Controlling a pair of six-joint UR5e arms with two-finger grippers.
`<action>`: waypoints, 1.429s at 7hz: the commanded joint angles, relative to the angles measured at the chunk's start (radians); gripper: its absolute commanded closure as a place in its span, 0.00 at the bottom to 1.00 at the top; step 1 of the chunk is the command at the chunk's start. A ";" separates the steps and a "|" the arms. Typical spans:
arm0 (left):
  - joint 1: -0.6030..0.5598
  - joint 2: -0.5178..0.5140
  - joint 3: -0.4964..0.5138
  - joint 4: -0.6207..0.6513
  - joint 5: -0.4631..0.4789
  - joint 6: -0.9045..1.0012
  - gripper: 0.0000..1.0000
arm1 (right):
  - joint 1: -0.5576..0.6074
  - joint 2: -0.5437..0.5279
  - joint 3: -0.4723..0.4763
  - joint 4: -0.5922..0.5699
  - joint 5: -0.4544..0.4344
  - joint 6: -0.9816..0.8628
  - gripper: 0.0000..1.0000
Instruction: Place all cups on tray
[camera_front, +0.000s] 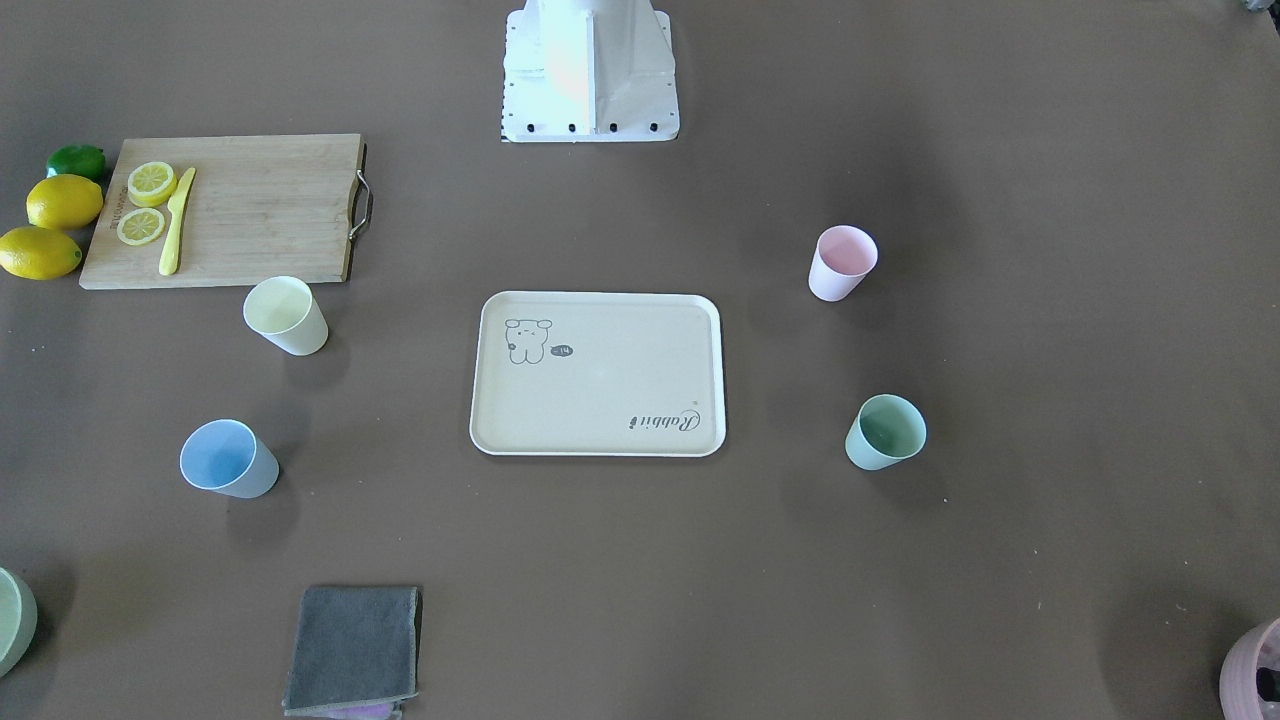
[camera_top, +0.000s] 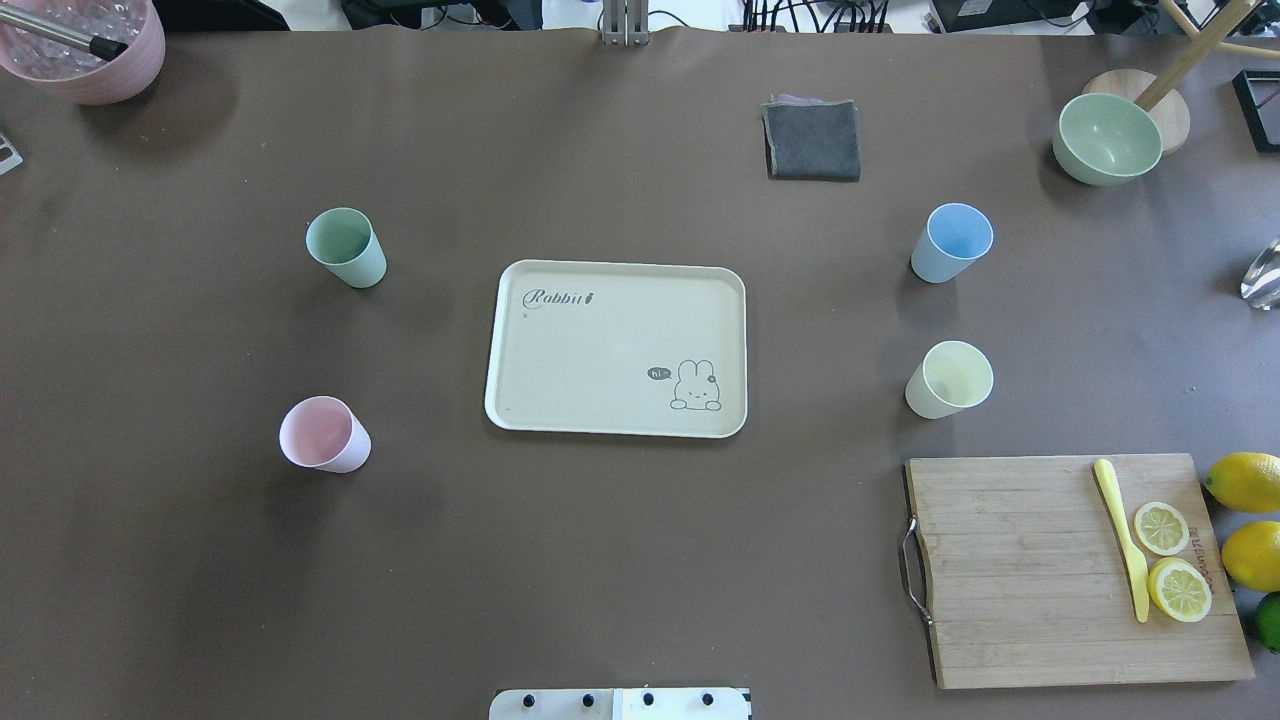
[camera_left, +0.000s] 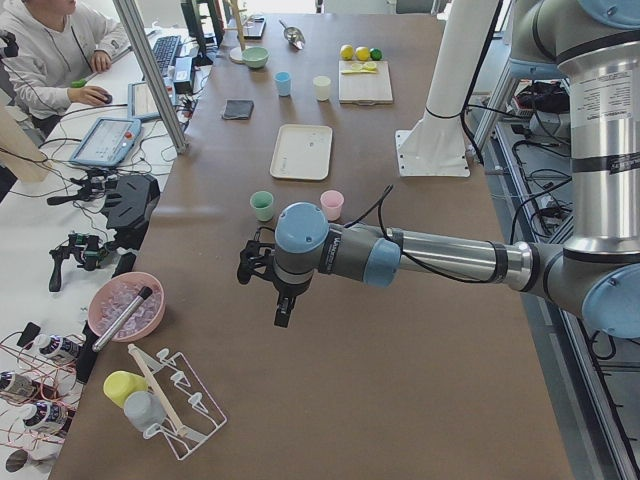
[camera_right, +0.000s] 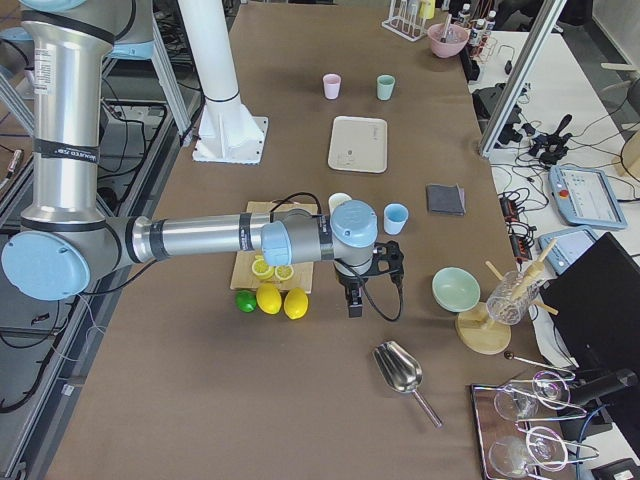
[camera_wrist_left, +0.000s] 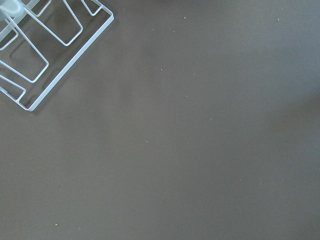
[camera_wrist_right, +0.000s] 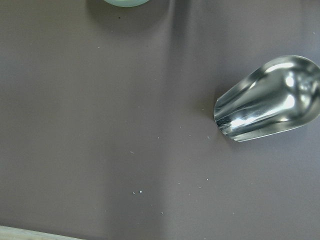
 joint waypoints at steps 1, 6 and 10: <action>0.000 0.002 -0.009 -0.028 -0.003 -0.069 0.02 | -0.100 0.013 0.092 0.002 0.014 0.184 0.08; 0.000 -0.002 -0.005 -0.044 0.008 -0.095 0.02 | -0.511 0.127 0.131 0.262 -0.162 0.777 0.10; 0.053 -0.012 -0.008 -0.059 0.009 -0.187 0.02 | -0.622 0.181 0.076 0.262 -0.230 0.831 0.15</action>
